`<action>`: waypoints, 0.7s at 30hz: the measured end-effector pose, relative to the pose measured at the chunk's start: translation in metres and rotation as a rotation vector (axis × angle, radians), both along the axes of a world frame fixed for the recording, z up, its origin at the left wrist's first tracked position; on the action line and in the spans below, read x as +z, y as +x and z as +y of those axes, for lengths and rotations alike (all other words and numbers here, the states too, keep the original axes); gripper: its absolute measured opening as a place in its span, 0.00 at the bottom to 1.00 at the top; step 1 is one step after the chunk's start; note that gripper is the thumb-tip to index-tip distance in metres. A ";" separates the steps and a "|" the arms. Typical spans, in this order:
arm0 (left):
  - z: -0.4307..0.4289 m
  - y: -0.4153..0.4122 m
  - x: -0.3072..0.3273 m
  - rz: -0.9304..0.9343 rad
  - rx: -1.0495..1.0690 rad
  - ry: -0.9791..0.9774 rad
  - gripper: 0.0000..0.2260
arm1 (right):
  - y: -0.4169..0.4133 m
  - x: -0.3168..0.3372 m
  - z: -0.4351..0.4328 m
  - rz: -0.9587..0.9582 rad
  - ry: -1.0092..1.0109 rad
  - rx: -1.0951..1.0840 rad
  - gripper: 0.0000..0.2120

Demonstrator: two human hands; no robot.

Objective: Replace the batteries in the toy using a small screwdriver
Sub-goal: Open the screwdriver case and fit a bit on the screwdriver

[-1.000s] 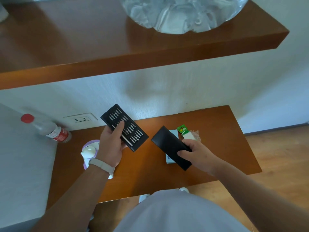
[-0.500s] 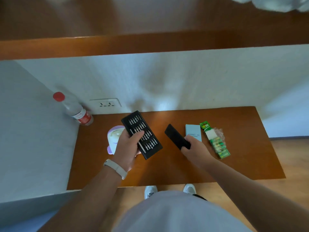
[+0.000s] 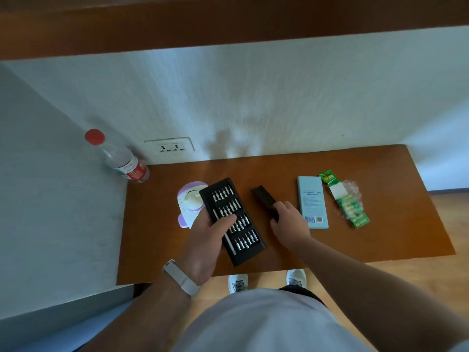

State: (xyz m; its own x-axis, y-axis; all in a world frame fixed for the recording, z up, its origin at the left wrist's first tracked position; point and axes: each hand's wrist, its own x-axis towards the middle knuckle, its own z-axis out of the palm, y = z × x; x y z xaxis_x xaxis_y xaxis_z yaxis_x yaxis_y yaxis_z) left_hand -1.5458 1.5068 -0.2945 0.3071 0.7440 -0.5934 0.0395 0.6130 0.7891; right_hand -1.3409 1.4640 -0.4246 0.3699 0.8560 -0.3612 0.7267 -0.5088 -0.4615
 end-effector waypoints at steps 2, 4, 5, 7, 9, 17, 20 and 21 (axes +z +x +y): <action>0.000 0.000 -0.001 0.007 -0.016 0.001 0.11 | -0.002 -0.004 -0.001 0.008 0.006 -0.013 0.16; 0.000 0.001 -0.001 0.011 -0.030 0.005 0.10 | -0.001 -0.008 -0.002 0.016 0.008 -0.035 0.18; 0.000 0.001 -0.002 0.010 -0.035 0.005 0.10 | 0.001 -0.008 -0.003 0.018 0.000 -0.038 0.19; 0.000 0.003 -0.002 0.008 -0.044 0.002 0.10 | 0.003 -0.009 -0.005 0.011 -0.028 -0.002 0.23; -0.001 0.004 -0.003 0.012 -0.048 -0.005 0.10 | 0.006 -0.010 -0.007 -0.018 -0.054 0.065 0.27; -0.008 0.016 -0.001 0.044 -0.019 0.000 0.10 | 0.012 -0.004 -0.006 -0.082 -0.041 0.104 0.23; -0.008 0.020 0.004 0.051 -0.006 0.023 0.10 | 0.013 0.007 -0.005 -0.004 -0.017 0.076 0.23; -0.007 0.022 0.006 0.050 -0.006 0.033 0.10 | 0.013 0.014 -0.006 0.035 0.007 0.059 0.23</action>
